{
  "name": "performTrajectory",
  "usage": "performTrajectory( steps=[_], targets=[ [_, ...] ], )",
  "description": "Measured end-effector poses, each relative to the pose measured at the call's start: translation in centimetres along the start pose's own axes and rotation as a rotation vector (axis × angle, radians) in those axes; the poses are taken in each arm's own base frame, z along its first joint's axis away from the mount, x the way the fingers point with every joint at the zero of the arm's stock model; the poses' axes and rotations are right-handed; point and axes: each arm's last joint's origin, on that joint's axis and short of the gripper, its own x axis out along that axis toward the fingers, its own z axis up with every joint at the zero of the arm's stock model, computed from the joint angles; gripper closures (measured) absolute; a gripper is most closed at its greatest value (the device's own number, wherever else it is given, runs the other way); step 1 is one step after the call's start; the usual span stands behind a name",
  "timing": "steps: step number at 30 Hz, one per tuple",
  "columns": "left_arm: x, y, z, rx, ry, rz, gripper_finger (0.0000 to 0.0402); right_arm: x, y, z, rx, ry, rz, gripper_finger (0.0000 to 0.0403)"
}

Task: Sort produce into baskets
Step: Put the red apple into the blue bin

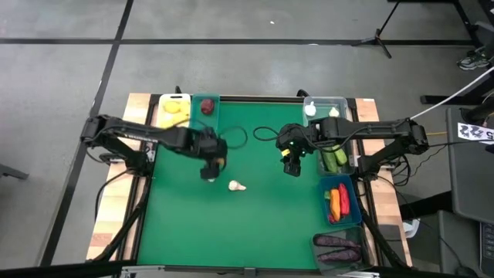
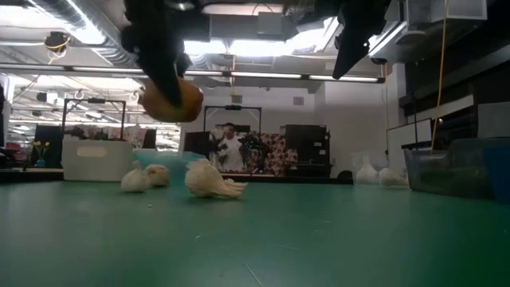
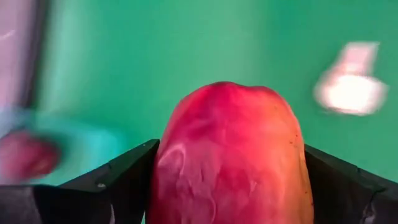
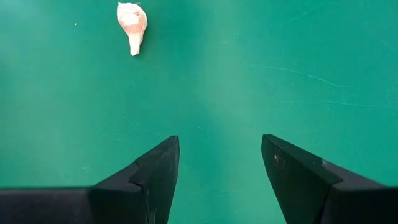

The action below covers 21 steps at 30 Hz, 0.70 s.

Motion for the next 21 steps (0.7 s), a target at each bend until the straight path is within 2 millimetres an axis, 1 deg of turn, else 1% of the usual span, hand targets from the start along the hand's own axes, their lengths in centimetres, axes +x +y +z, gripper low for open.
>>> performTrajectory(
  steps=[3, 7, 11, 13, 16, 18, 21],
  targets=[
    [0.0, 2.5, -0.2, -0.108, 0.013, 0.12, 0.0073, 0.0, 0.0, 0.0, 0.0, 0.0, 0.0, 0.0175],
    [0.5, 6.0, -0.4, -0.248, 0.025, 0.231, 0.0073, 0.0, 0.0, 0.0, -0.001, 0.0, 0.0, 0.0175],
    [1.1, 9.8, -0.7, -0.383, 0.024, 0.304, 0.0073, 0.0, 0.0, 0.0, -0.001, 0.0, 0.0, 0.0175],
    [1.4, 11.8, -0.8, -0.448, -0.006, 0.339, 0.0073, 0.0, 0.0, 0.0, -0.001, 0.0, 0.0, 0.0175],
    [1.8, 14.7, -1.5, -0.571, -0.023, 0.39, 0.0073, 0.0, 0.0, 0.0, -0.001, 0.0, 0.0, 0.0175],
    [2.0, 16.4, -1.9, -0.676, -0.04, 0.422, 0.0073, 0.0, 0.0, 0.0, -0.001, 0.0, 0.0, 0.0175],
    [2.0, 18.2, -2.8, -0.818, -0.051, 0.443, 0.0073, 0.0, 0.0, 0.0, -0.001, 0.0, 0.0, 0.0175]
  ],
)
